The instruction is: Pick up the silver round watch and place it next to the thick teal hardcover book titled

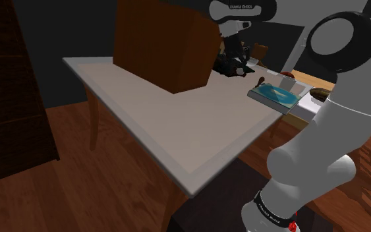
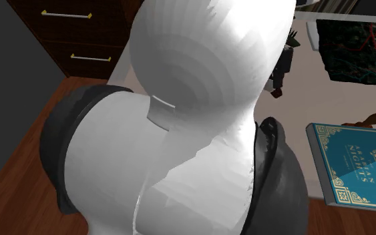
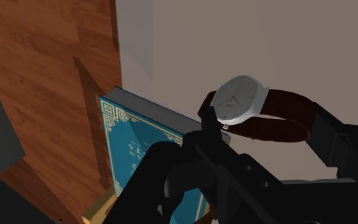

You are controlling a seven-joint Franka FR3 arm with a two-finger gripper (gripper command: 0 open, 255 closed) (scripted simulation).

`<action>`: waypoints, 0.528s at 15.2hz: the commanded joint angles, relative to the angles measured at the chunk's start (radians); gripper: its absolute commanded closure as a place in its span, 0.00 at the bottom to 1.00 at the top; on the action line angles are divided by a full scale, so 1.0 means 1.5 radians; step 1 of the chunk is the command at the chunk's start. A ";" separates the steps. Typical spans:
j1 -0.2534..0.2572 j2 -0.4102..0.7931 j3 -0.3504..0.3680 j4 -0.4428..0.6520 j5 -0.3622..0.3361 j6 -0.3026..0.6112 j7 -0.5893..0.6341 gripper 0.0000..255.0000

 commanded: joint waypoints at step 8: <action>-0.018 0.205 -0.041 0.260 -0.089 -0.037 -0.104 1.00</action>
